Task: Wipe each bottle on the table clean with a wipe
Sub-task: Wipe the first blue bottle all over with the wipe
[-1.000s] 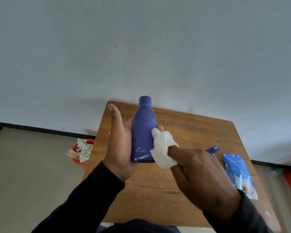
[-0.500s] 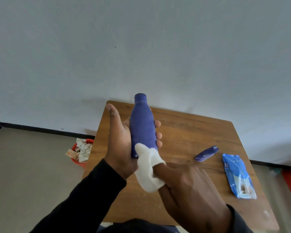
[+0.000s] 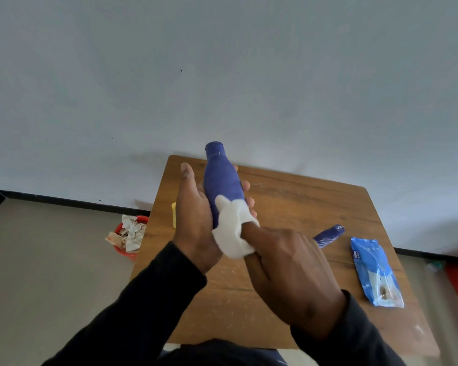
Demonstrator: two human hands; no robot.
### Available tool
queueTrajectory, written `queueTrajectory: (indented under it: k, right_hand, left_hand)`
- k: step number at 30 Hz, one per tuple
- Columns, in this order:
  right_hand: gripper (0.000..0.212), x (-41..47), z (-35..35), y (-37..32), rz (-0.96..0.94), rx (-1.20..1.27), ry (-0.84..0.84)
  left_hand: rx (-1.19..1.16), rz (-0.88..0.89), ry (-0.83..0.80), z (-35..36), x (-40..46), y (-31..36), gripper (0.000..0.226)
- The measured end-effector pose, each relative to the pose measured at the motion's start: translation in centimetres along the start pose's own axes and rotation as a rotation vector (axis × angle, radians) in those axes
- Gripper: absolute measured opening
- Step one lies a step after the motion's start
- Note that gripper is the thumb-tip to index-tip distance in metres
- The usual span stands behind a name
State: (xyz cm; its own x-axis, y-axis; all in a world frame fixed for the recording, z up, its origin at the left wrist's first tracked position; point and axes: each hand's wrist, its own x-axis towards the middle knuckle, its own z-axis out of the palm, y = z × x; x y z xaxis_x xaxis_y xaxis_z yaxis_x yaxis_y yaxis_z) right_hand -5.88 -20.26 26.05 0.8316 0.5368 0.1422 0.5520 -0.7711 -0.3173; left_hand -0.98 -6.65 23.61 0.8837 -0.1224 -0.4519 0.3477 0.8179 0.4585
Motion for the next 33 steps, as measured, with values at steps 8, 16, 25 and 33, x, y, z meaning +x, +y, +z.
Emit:
queueTrajectory:
  k: [8,16,25,33]
  right_hand:
    - [0.017,-1.3,-0.4,-0.7,-0.039,-0.024,-0.063]
    - [0.018,-0.9,-0.9,0.9,0.020,0.000,-0.049]
    - [0.013,-0.3,-0.9,2.1,0.081,-0.060,-0.005]
    - [0.017,-0.9,-1.6,0.8,-0.028,-0.038,-0.106]
  left_hand:
    - [0.015,0.048,0.074,0.6,0.0,0.2,0.063]
    - [-0.011,0.135,0.126,1.4,0.0,0.1,0.060]
    - [-0.097,0.185,0.174,2.0,-0.3,-0.4,0.044]
    - [0.023,0.068,0.158,2.1,-1.1,-1.6,0.057]
